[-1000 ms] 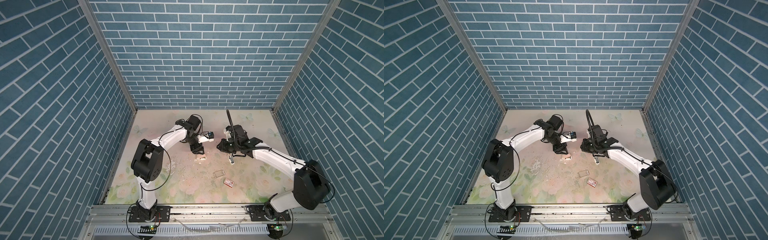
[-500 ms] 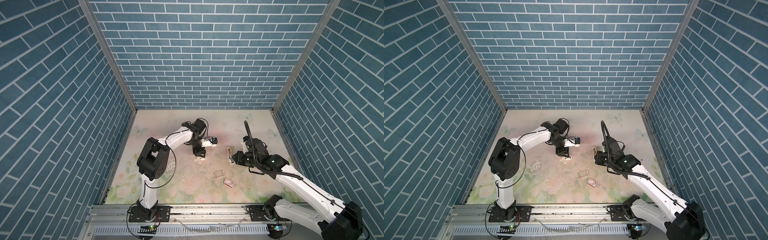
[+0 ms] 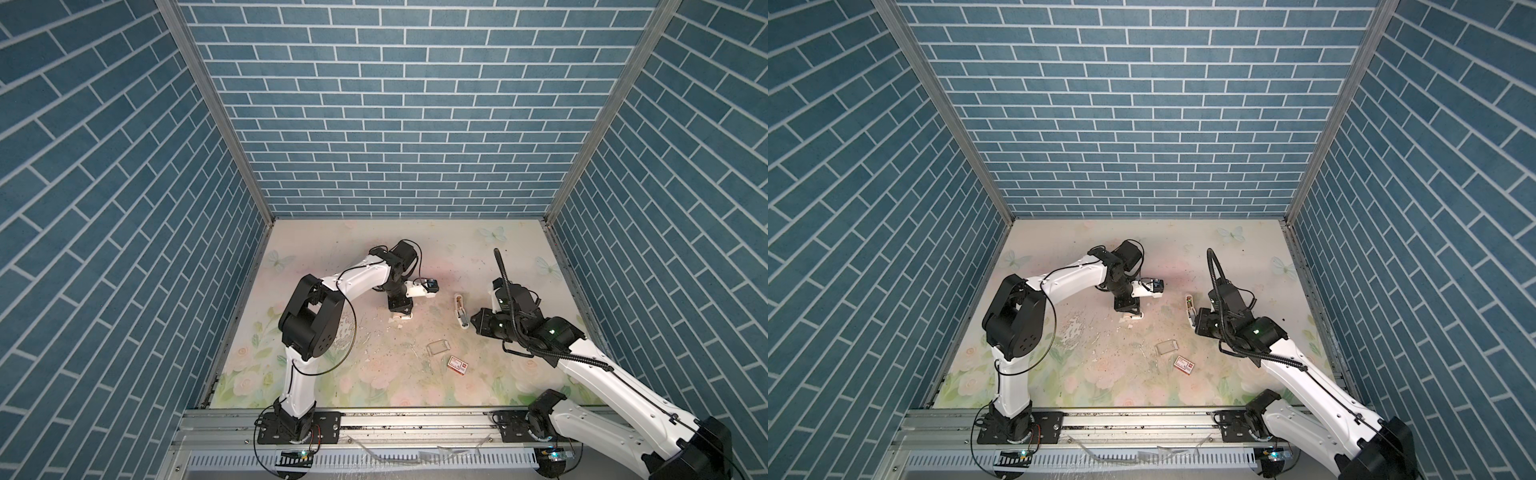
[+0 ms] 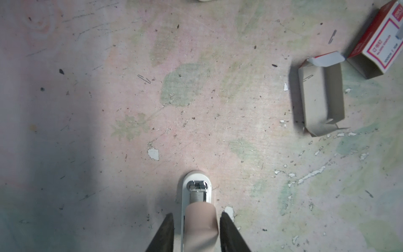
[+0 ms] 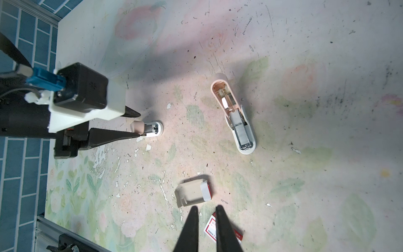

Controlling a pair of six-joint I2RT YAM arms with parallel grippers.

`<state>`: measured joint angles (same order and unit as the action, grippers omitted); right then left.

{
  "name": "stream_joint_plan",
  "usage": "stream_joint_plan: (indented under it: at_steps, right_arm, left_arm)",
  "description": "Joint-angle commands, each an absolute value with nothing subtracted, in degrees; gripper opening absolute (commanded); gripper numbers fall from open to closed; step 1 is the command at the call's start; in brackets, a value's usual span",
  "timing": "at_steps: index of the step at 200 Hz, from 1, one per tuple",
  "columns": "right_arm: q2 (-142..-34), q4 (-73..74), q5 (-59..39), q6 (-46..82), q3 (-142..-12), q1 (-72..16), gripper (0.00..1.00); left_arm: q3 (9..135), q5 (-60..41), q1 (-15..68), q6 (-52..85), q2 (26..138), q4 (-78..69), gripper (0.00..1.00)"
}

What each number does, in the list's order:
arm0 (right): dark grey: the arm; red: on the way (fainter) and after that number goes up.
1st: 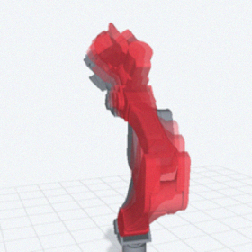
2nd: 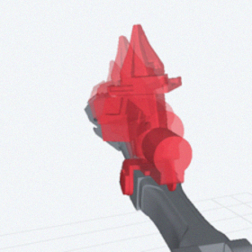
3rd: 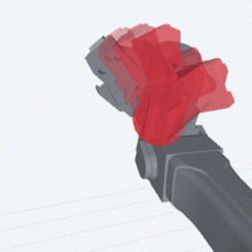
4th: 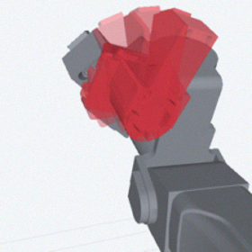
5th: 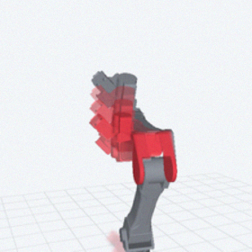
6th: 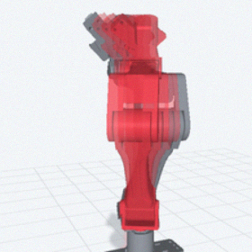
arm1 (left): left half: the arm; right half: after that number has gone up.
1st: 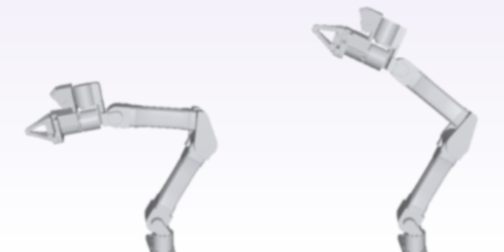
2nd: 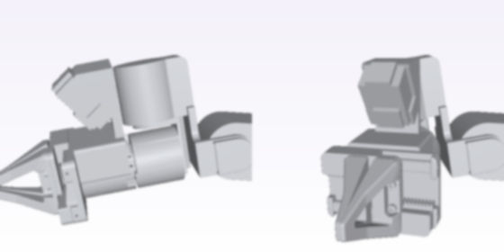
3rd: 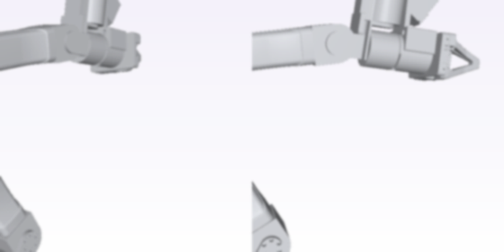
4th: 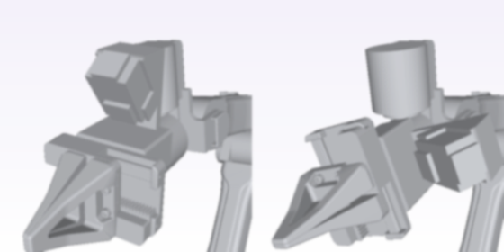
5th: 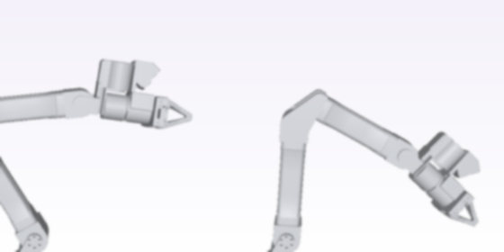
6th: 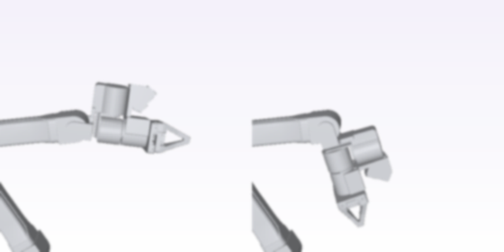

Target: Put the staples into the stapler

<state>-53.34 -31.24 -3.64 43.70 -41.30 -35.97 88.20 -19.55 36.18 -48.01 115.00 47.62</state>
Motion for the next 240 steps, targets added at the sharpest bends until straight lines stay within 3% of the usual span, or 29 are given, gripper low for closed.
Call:
stream_joint_plan:
  at_steps: [1,28,121,240]
  right_arm:
    - [-52.26,-32.0,-2.42,44.82,-40.37,-35.83,0.17]
    - [-51.55,-31.93,-2.12,44.87,-39.74,-35.79,0.17]
    - [-51.24,-30.61,-2.53,45.09,-37.99,-35.75,0.16]
    - [-51.15,-29.27,-2.79,45.32,-36.27,-35.78,0.15]
  left_arm:
    - [88.0,-18.46,36.75,-48.39,116.08,47.76,0.31]
    - [88.46,-17.6,37.05,-48.68,116.87,48.41,0.23]
    - [89.62,-12.98,38.59,-49.82,119.79,50.65,0.09]
    - [93.02,-5.22,41.4,-50.67,126.93,56.04,0.05]
